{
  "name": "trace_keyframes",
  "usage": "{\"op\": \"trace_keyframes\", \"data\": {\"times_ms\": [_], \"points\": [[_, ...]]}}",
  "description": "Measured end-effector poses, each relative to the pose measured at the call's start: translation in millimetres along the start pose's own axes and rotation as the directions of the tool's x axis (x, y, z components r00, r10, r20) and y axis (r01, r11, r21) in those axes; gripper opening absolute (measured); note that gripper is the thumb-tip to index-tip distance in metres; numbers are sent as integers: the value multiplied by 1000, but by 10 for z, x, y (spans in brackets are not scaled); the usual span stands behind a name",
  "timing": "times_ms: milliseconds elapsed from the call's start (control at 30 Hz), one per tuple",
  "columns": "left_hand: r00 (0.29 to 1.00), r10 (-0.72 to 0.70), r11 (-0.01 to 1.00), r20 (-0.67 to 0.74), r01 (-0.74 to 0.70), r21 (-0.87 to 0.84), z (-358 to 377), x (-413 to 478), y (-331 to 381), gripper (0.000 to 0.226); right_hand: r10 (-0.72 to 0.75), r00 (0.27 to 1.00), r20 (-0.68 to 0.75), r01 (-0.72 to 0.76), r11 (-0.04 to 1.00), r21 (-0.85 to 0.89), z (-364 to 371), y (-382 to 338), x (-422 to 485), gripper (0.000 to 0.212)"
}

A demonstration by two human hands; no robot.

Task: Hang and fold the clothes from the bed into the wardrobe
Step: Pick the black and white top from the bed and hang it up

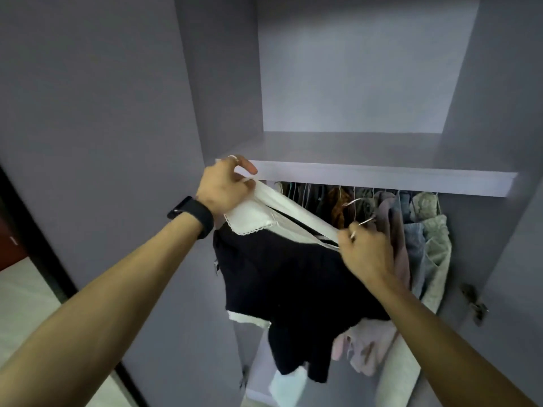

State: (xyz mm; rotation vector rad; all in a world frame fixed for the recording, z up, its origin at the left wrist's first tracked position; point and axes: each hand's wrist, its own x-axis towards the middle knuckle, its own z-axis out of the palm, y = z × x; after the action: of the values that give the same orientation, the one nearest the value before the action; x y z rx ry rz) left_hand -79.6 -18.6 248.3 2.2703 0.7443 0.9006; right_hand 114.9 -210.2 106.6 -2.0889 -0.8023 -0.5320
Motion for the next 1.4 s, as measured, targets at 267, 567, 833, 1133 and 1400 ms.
{"op": "trace_keyframes", "data": {"times_ms": [267,567,833,1133,1400], "points": [[988,120,984,101,-131,117,412,-7,19,14,-239,881,408,300,950,-92,-403,-427,517,35],[875,74,994,478,-25,-108,982,-321,-265,21,-260,882,392,292,956,-23,-274,-440,598,46],[867,352,838,353,-459,294,998,-526,-412,28,-224,935,275,183,969,168,-381,-166,324,40],[923,232,867,308,-340,364,961,-666,-722,39,176,650,739,-351,932,87,-404,621,-30,73],[888,246,946,389,-307,102,1281,-661,-260,22,42,874,484,-219,924,315,-133,500,-293,32]]}}
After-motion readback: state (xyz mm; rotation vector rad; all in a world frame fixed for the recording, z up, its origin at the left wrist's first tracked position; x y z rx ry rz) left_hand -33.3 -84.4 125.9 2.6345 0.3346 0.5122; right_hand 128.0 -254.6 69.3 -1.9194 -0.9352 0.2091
